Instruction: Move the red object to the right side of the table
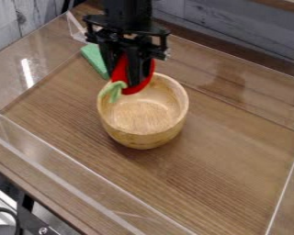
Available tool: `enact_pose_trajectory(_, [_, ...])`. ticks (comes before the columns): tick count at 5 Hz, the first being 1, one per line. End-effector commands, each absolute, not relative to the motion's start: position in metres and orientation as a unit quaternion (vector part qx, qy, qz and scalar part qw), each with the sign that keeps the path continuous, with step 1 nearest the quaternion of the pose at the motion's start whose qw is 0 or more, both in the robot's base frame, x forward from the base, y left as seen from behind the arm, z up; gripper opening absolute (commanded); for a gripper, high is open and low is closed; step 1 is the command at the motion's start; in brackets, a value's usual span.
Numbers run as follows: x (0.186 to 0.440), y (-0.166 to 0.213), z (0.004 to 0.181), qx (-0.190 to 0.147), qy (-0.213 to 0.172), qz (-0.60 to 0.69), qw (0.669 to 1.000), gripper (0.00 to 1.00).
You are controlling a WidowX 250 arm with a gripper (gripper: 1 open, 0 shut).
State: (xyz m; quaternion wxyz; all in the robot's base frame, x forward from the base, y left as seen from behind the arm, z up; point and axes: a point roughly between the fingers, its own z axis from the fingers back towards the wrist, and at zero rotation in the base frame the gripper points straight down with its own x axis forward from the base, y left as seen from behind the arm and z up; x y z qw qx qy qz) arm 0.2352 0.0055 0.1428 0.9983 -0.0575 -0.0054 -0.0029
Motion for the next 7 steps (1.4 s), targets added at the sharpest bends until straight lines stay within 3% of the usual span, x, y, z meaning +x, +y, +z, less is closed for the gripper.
enact_pose_trajectory(1, [0.225,-0.016,0.152,-0.054,-0.020,0.004,0.998,0.00])
enact_pose_trajectory(3, [0.214,-0.068,0.138,-0.049,-0.013,0.015,0.999,0.00])
enact_pose_trajectory(4, [0.209,-0.075,0.129,-0.049,-0.011,0.025,0.998,0.00])
enact_pose_trajectory(6, [0.207,-0.088,0.084,-0.052,-0.008,0.066,0.996,0.00])
enact_pose_trajectory(7, [0.219,-0.080,0.065,-0.051,-0.005,0.037,0.998,0.00])
